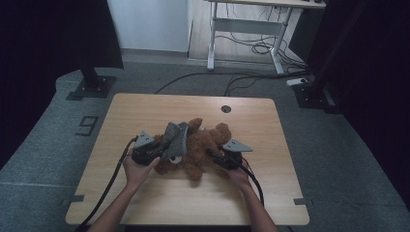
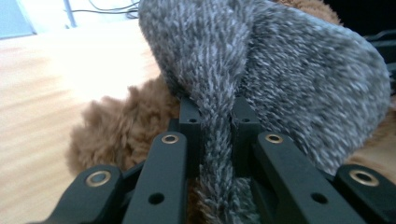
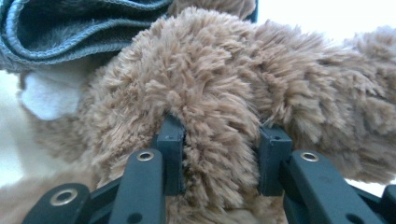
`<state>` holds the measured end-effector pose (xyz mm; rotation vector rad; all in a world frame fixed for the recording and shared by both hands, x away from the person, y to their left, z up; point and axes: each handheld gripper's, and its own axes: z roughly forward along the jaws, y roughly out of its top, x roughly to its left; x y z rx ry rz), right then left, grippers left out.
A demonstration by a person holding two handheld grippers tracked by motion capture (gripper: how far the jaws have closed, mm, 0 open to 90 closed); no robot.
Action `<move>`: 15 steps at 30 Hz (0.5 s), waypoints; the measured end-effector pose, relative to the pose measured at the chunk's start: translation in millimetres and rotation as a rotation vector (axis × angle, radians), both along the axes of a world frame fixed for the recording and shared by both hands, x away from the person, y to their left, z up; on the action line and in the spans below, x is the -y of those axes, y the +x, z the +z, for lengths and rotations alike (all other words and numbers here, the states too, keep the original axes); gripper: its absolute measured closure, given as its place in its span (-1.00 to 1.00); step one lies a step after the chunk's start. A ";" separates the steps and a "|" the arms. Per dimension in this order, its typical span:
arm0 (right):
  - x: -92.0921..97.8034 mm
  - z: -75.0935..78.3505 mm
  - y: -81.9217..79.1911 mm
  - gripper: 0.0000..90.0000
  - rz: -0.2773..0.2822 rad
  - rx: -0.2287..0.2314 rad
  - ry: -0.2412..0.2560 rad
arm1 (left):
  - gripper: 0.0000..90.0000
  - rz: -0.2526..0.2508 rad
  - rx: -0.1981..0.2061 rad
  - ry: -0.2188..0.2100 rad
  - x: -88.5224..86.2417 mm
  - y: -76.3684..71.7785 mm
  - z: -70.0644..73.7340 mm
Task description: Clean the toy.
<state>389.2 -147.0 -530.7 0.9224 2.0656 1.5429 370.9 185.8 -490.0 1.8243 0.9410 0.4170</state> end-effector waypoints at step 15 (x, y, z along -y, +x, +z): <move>-3.2 -3.7 -25.9 0.37 0.009 0.048 -0.056 | 0.73 -0.001 -0.021 -0.004 15.9 19.2 43.3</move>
